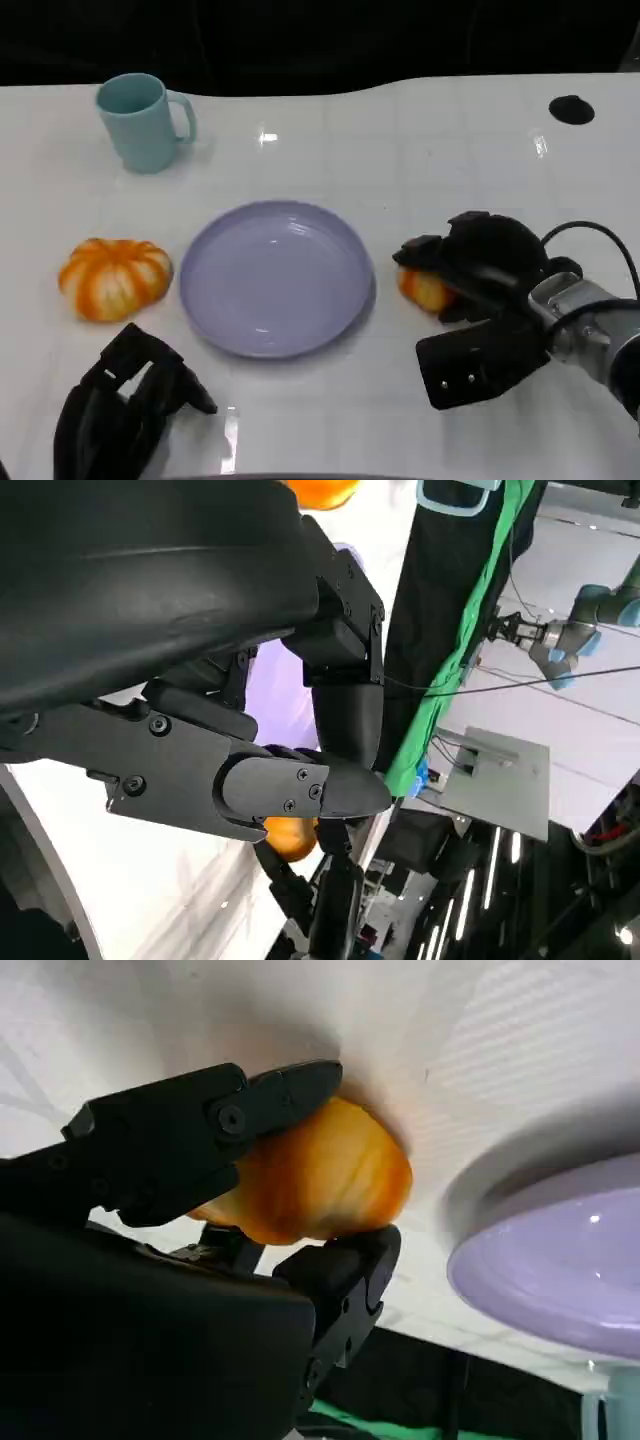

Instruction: Grasp the bread from the table and place it into the plate.

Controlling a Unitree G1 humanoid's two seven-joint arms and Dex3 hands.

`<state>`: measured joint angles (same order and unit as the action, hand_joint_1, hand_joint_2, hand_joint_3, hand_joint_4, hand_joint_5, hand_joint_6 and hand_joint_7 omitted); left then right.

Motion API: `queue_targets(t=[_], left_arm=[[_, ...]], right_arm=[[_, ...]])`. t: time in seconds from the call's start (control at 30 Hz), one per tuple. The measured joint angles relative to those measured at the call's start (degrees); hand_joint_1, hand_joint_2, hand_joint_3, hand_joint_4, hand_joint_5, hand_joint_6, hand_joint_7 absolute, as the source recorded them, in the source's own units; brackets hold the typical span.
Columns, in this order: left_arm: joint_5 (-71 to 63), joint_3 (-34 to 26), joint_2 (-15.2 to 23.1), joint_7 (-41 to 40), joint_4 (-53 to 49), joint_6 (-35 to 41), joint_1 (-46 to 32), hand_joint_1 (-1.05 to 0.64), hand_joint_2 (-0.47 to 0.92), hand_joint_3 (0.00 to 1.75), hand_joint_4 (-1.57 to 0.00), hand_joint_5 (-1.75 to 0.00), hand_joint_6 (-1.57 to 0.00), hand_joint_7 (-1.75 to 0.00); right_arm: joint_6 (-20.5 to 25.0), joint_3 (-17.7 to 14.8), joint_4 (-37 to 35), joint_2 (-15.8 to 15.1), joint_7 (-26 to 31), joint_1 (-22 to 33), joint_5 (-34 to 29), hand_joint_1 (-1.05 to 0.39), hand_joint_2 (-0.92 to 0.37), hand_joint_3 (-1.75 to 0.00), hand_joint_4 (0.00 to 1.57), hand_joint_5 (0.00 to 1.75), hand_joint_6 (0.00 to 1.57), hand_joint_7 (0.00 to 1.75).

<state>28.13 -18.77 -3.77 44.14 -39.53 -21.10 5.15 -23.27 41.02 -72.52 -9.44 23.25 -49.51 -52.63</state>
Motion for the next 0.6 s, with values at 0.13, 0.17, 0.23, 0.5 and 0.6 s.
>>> queue_targets(t=[0.13, 0.17, 0.23, 0.5, 0.6], left_arm=[[0.0, 0.0, -0.3, 0.0, 0.8, 0.4, -0.5, -0.57, 0.92, 0.24, -0.64, -1.75, -0.52, -1.52], [0.0, 0.0, -0.3, 0.0, 0.9, 0.5, -0.7, -0.57, 0.92, 0.25, -0.64, -1.75, -0.52, -1.52], [0.1, 0.0, -0.3, 0.0, 1.1, 0.6, -1.0, -0.56, 0.92, 0.25, -0.64, -1.75, -0.52, -1.51], [0.1, 0.0, -0.3, 0.0, 1.4, 0.7, -1.2, -0.57, 0.92, 0.25, -0.65, -1.75, -0.53, -1.51], [0.1, 0.1, -0.5, 0.0, 1.6, 0.9, -1.3, -0.57, 0.92, 0.25, -0.65, -1.75, -0.53, -1.51]], right_arm=[[-0.2, 1.1, -0.8, 0.2, 3.0, 0.1, -0.7, -0.27, -0.92, -0.31, 0.87, 1.75, 0.69, 1.42], [-0.2, 1.3, -0.8, 0.2, 3.3, 0.1, -0.7, -0.28, -0.92, -0.37, 0.84, 1.75, 0.67, 1.43], [-0.2, 1.6, -0.9, 0.3, 4.0, 0.1, -0.7, -0.3, -0.92, -0.39, 0.8, 1.75, 0.67, 1.37], [-1.4, 2.3, -1.3, 0.3, 7.6, 0.2, -0.7, -0.31, -0.92, -0.43, 0.79, 1.75, 0.57, 1.6], [-3.4, 1.7, -1.2, 0.3, 10.4, 0.7, 0.0, -0.27, -0.88, -0.52, 0.79, 1.75, 0.54, 1.73]])
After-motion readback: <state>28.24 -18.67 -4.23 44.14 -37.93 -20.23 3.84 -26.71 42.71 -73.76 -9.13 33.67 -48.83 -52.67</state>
